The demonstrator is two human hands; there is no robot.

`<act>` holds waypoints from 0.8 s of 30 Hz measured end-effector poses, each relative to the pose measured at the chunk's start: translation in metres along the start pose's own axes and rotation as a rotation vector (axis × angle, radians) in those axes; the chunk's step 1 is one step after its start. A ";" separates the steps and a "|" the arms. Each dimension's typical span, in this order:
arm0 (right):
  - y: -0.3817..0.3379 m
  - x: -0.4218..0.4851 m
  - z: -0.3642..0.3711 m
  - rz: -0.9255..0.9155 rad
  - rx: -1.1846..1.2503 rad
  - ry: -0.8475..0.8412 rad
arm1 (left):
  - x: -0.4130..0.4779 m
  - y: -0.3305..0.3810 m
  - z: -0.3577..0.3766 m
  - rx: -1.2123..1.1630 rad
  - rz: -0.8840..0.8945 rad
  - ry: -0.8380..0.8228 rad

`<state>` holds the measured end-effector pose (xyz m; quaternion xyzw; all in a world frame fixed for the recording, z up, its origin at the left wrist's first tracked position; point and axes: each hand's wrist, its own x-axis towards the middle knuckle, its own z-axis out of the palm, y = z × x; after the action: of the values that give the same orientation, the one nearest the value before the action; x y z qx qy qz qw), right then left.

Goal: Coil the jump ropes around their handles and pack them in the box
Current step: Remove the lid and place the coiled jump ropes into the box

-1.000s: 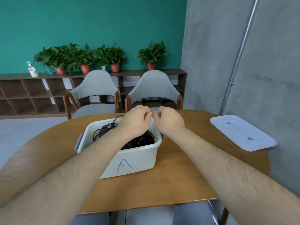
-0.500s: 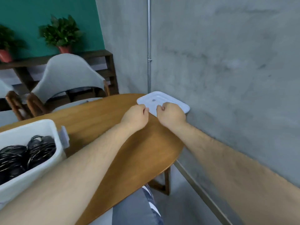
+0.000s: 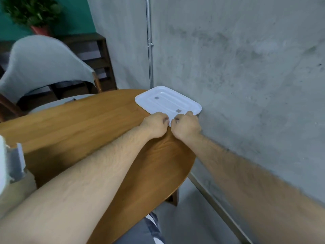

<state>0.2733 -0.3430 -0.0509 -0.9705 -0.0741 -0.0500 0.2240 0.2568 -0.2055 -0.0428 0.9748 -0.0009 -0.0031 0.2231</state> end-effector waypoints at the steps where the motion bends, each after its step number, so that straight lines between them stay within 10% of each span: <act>1: 0.002 0.000 0.003 0.005 -0.012 -0.019 | 0.000 -0.002 0.003 0.022 -0.006 -0.019; 13: 0.013 -0.011 0.009 0.080 0.003 -0.026 | -0.040 -0.006 -0.001 0.001 0.074 0.148; 21: 0.009 -0.015 0.000 0.184 -0.019 -0.070 | -0.063 -0.070 -0.027 0.198 -0.726 0.185; 24: 0.005 -0.019 0.002 0.189 -0.026 -0.092 | -0.066 -0.084 -0.029 0.117 -0.732 0.170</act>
<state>0.2552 -0.3495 -0.0574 -0.9773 0.0082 0.0150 0.2113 0.1908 -0.1171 -0.0529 0.9185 0.3658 -0.0018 0.1504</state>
